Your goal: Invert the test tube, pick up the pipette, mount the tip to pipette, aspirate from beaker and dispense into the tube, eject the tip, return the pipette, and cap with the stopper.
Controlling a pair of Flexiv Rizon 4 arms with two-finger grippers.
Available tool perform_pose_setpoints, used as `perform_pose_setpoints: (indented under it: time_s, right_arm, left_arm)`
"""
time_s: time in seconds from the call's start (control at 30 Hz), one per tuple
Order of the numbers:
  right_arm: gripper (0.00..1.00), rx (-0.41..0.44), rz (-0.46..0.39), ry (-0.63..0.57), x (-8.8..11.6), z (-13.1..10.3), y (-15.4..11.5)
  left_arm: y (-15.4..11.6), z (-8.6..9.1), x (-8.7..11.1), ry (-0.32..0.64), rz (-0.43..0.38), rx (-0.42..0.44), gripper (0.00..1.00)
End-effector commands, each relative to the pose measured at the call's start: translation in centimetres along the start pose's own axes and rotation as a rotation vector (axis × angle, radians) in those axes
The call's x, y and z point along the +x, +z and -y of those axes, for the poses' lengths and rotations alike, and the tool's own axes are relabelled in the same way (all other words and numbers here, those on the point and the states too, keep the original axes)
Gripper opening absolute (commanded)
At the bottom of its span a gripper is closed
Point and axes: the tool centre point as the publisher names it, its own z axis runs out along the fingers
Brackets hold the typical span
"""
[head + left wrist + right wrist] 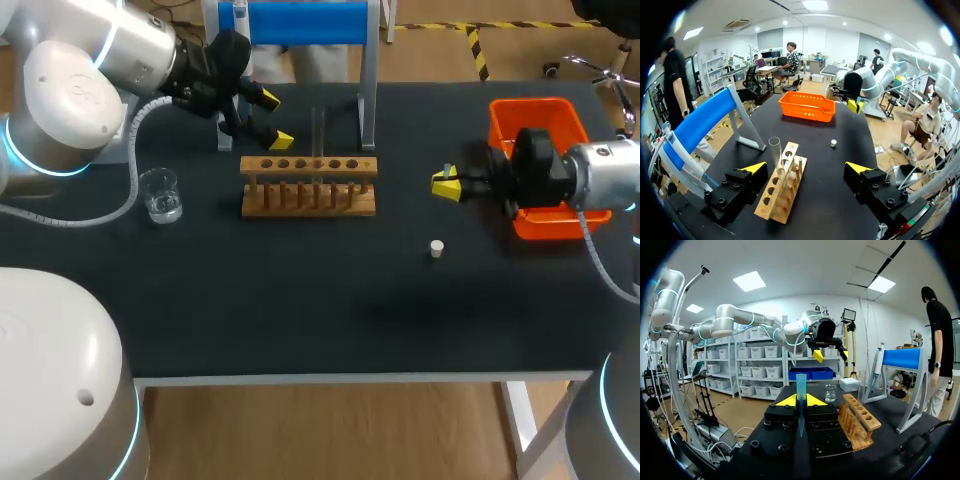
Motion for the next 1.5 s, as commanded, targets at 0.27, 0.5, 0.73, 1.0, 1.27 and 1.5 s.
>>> perform_pose_setpoints:
  time_s: [0.27, 0.5, 0.73, 1.0, 1.27, 1.5]
  right_arm:
    - [0.00, 0.003, -0.008, 0.007, 0.3, 0.2, 0.0]
    - [0.00, 0.003, -0.008, 0.007, 0.3, 0.2, 0.0]
    - [0.00, 0.003, -0.008, 0.007, 0.3, 0.2, 0.0]
    - [0.00, 0.003, -0.008, 0.007, 0.3, 0.2, 0.0]
    - [0.00, 0.003, -0.008, 0.007, 0.3, 0.2, 0.0]
    - [0.00, 0.003, -0.008, 0.007, 0.3, 0.2, 0.0]
  left_arm:
    - [-0.1, 0.1, 0.0, -0.001, -0.003, -0.004, 1.00]
    - [-0.1, 0.1, 0.0, -0.001, -0.003, -0.004, 1.00]
    - [-0.1, 0.1, 0.0, -0.001, -0.003, -0.004, 1.00]
    - [-0.2, -0.3, -0.5, -0.011, 0.005, -0.008, 1.00]
    - [-2.3, -2.2, -4.1, -0.077, 0.112, -0.002, 1.00]
    - [-4.2, -3.3, -6.7, -0.155, 0.228, -0.004, 1.00]
